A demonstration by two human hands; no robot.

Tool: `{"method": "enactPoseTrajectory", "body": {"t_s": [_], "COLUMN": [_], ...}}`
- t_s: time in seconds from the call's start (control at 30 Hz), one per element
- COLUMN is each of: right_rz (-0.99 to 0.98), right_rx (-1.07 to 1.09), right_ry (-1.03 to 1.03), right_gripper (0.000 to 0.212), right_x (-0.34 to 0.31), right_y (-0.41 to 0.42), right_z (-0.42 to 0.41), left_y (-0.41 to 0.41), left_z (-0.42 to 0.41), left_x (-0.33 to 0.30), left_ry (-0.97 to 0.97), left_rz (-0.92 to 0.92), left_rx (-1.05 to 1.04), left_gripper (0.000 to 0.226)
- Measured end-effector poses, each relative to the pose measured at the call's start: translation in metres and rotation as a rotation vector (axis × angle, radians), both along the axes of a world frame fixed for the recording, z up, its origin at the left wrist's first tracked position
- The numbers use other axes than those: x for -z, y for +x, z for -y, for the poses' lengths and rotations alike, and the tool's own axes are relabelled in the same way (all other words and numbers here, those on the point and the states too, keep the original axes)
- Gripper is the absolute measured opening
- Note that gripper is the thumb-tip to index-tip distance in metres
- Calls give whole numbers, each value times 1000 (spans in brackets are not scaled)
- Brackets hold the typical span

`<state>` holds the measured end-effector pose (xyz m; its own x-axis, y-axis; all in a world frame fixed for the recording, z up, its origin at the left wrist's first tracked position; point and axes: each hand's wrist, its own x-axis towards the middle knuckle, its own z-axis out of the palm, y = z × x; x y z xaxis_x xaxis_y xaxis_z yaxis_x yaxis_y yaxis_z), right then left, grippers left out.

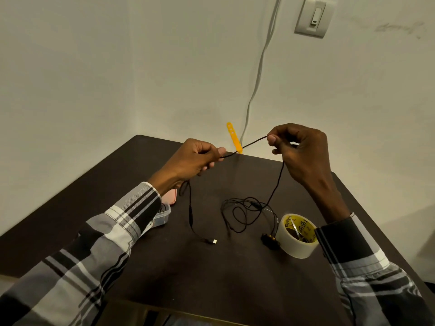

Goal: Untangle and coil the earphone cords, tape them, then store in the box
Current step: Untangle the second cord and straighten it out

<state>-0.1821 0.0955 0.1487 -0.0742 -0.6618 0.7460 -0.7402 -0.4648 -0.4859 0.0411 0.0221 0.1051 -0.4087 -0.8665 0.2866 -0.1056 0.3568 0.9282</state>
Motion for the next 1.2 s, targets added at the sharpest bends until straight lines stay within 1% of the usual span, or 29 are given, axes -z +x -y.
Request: {"method": "enactPoseTrajectory", "body": {"t_s": [0.1, 0.23, 0.37, 0.57, 0.73, 0.77, 0.8, 0.87, 0.9, 0.93, 0.97, 1.07, 1.1, 1.17, 1.2], "right_rz": [12, -16, -12, 158, 301, 278, 213, -3, -93, -134, -135, -42, -39, -64, -64], "right_rx": [10, 46, 76, 119, 208, 234, 262, 313, 321, 299, 244, -40, -129, -225, -237], "right_ry": [3, 21, 20, -52, -126, -89, -7, 213, 285, 319, 329, 301, 303, 301, 298], "right_gripper": [10, 11, 11, 7, 10, 11, 12, 12, 16, 21, 25, 34, 37, 38, 34], "right_x": [0, 4, 3, -12, -17, -16, -13, -2, 4, 10, 15, 25, 27, 31, 31], "right_y": [-3, -6, -13, -33, -45, -47, -47, -42, -37, -31, -22, 5, 12, 23, 27], "right_z": [-1, 0, 0, -1, 6, 9, 14, 21, 22, 23, 22, 13, 11, 9, 9], "left_y": [-3, -6, -4, 19, 23, 21, 19, 14, 11, 7, 4, -6, -9, -14, -15], "left_z": [-2, -3, -3, 5, 6, 5, 4, 2, 1, 0, -1, -5, -6, -9, -10], "left_x": [3, 2, -2, 4, 12, 13, 14, 14, 13, 12, 11, 8, 8, 5, 4], "left_ry": [90, 133, 197, 199, 186, 189, 193, 198, 200, 199, 192, 157, 147, 133, 126], "left_rz": [-60, -114, -238, -254, -154, -145, -145, -157, -161, -161, -154, -100, -80, -53, -49], "left_rx": [-7, -43, -66, -119, -60, -39, -20, 3, 8, 9, 7, 32, 50, 83, 91], "left_gripper": [36, 46, 54, 48, 40, 38, 38, 37, 36, 36, 36, 36, 35, 35, 34]}}
